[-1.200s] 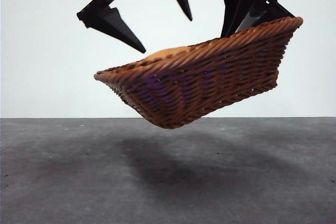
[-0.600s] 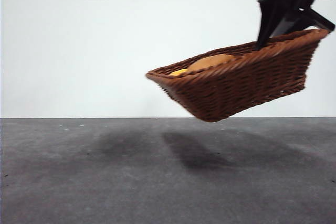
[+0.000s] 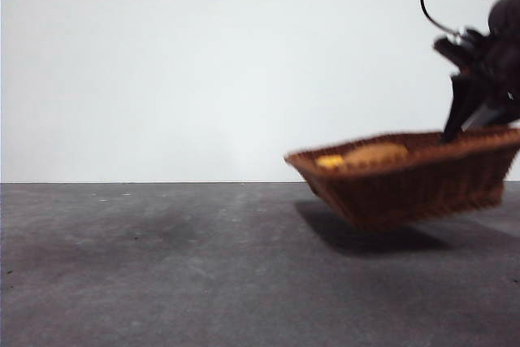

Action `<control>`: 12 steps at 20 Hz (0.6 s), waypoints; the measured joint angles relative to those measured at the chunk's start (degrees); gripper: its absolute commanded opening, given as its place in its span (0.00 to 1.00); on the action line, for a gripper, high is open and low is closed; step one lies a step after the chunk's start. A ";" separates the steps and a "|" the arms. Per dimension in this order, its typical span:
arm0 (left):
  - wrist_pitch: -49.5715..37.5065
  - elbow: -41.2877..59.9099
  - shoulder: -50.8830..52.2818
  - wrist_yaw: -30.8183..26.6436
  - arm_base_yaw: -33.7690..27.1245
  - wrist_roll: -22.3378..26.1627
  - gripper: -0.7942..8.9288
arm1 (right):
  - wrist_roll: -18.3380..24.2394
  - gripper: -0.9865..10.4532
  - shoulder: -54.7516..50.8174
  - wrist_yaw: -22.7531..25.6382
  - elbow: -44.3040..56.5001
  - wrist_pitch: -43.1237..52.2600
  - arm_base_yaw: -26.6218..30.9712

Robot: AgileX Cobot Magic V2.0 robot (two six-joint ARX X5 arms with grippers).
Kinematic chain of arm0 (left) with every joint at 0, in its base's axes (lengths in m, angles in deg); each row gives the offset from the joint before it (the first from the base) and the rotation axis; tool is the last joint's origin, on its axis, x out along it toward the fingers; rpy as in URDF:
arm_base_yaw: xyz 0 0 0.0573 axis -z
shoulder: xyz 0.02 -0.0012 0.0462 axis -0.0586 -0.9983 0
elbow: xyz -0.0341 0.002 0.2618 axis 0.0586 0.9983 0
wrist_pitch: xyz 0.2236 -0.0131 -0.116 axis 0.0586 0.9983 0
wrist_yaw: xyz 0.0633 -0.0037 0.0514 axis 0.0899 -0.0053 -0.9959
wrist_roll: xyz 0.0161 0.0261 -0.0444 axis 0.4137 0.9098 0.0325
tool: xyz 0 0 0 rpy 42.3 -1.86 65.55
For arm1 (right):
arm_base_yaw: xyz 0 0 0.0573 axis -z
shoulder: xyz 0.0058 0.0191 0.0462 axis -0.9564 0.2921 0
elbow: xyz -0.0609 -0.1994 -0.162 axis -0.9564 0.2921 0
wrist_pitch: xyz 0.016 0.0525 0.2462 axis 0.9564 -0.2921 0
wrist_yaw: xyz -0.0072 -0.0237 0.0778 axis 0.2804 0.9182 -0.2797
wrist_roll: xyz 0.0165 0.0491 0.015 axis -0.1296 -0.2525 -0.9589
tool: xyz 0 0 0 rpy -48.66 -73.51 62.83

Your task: Help me put the vegetables on the table into the basket

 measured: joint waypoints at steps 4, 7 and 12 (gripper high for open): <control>0.02 0.00 2.60 0.02 0.00 -0.24 0.07 | 0.11 0.07 6.21 -0.79 0.02 5.03 1.20; 0.35 0.00 4.85 0.00 0.00 -0.72 0.07 | -0.87 0.07 8.52 -4.22 0.02 7.63 1.49; 3.37 0.00 7.10 0.00 0.00 -1.14 0.07 | -4.37 0.08 9.49 -4.48 0.00 11.39 1.64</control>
